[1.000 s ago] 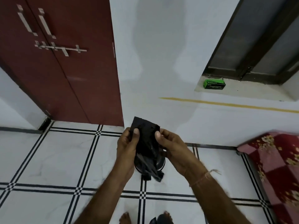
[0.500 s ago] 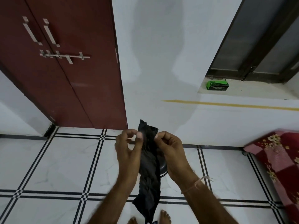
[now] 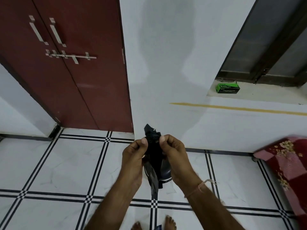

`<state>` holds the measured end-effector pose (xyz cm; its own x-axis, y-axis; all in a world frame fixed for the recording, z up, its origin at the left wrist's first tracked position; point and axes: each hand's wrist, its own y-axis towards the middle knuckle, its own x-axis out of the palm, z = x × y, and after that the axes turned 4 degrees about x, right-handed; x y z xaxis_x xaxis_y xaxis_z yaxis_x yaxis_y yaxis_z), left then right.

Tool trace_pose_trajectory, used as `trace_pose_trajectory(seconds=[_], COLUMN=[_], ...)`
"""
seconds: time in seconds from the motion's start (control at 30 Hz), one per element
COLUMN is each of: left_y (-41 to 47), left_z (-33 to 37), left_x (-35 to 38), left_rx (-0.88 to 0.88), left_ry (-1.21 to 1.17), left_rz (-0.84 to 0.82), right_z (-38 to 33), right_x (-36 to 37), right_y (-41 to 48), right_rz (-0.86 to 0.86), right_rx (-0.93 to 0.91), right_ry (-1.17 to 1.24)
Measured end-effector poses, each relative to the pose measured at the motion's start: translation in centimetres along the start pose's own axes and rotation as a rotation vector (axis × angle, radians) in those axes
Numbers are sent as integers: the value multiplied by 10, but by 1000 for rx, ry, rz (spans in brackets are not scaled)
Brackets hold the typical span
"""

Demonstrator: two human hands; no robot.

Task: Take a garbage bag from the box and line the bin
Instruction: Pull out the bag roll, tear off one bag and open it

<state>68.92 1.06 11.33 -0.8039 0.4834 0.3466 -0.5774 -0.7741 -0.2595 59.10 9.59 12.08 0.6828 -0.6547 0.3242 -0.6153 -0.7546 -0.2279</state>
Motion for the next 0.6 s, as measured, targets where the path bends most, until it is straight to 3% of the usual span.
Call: trace_pose_trajectory(seconds=[0.27, 0.37, 0.47, 0.6], left_y=[4, 5, 4, 3], left_z=[-4, -3, -4, -5], left_x=[-7, -9, -9, -7], left_rx=[116, 125, 122, 144], left_ry=[120, 164, 257, 306], left_rz=[65, 13, -72, -42], right_z=[9, 9, 7, 3], right_x=[-2, -7, -12, -16], right_y=[8, 11, 10, 7], right_rz=[135, 154, 138, 28], right_rx=[124, 127, 105, 72], right_ry=[75, 103, 125, 50])
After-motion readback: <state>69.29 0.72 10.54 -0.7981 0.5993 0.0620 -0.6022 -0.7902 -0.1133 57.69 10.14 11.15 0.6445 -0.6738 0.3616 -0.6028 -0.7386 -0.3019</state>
